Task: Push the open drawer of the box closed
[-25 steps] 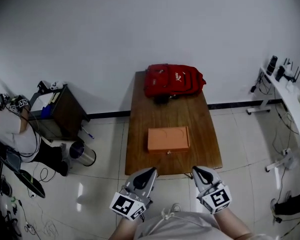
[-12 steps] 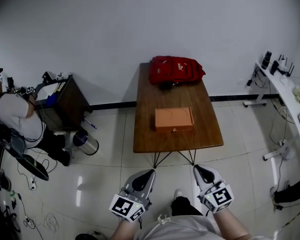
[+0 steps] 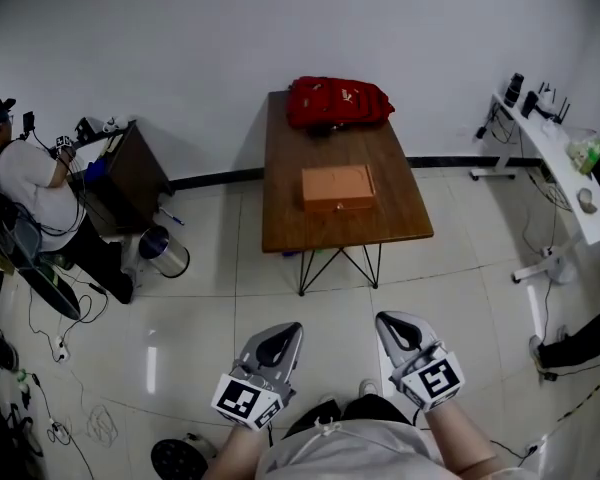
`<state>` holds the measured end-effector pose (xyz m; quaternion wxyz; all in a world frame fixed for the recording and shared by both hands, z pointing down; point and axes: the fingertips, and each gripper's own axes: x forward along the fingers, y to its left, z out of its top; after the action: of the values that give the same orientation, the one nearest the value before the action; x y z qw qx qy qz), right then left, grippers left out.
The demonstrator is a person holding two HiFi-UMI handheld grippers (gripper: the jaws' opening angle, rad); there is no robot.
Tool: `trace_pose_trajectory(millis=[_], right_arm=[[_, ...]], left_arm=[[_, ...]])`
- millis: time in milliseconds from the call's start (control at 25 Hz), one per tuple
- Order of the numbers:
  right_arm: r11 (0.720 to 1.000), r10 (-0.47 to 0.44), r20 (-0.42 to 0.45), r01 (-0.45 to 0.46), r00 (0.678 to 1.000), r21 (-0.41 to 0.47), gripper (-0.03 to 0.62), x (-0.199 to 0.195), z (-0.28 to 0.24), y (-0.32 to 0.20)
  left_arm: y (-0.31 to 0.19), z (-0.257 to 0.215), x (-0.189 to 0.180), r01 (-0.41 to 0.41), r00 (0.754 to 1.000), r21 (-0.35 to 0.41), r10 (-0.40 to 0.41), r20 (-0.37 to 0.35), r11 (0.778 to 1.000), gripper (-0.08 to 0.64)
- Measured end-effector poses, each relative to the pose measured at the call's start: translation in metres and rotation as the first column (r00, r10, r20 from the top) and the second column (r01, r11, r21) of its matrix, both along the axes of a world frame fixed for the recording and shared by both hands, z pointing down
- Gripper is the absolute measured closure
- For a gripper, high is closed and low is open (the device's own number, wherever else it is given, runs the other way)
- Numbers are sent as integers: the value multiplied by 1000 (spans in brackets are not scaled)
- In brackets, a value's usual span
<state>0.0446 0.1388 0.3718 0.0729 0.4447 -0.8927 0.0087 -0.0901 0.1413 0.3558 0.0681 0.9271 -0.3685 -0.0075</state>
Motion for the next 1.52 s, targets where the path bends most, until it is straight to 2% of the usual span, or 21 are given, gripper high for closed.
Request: trace_pose_trajectory(millis=[120,320,640,1120,1360,1520], right_arm=[[999,-15,-49,17,999,27,589,1,3,14],[1000,-2,9,2,1000,-29,589,17,4,24],[998,-46,8,46,999,-42,591,36,9,31],[996,-56,55,59,997,-65,591,46,5,19],[995,-91,55,93,994,-47,589,44,6,17],[994,-88,47,91,995,-65,591,43,10,19]], left_arm=[[9,3,5,9,1000,-20,-9,-11,1000,555],[15,-1,19,27,1000,-21,-27,-8,999,555],[24,2,49,14,999,1,-14,41,1000,555],[15,3,58,27,999,-1,-27,46,1000,555],[11,9,67,22,998,-8,-22,51,1000,555],[12,10,67,21,998,-6,-21,56,1000,555]])
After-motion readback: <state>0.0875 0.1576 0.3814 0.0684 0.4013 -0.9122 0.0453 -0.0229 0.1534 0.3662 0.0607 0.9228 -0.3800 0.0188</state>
